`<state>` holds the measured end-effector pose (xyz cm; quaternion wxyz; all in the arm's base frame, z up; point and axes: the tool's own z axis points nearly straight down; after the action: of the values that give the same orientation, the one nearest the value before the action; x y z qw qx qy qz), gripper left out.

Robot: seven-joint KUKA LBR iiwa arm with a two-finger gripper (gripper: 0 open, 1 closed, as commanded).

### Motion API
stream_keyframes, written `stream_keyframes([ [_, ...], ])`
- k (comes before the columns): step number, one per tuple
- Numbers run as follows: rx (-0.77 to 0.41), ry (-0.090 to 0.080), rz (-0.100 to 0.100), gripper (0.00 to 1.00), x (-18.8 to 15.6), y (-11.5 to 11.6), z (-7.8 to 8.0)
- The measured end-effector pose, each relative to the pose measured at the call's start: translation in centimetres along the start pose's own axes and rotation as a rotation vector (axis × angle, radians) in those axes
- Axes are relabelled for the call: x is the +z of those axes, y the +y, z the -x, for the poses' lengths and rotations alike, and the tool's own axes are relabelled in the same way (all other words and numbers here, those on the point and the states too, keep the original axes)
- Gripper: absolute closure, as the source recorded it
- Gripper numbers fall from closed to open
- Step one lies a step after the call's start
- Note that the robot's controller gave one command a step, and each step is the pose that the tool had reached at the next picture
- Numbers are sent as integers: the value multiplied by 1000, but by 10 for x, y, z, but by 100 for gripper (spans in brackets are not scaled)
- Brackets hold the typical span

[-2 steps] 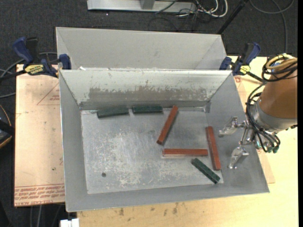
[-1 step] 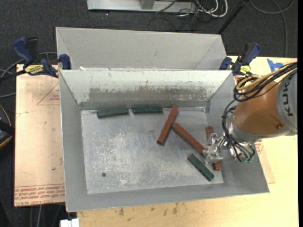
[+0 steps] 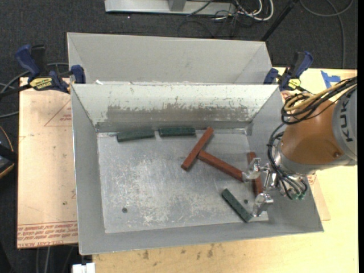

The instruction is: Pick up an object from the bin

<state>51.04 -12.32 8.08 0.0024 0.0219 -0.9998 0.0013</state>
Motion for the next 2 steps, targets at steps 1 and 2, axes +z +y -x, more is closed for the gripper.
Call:
stream_keyframes([
  [1, 1, -2, -1, 0, 0, 0, 0],
  [2, -35, -1, 2, 0, -33, 29, 5],
])
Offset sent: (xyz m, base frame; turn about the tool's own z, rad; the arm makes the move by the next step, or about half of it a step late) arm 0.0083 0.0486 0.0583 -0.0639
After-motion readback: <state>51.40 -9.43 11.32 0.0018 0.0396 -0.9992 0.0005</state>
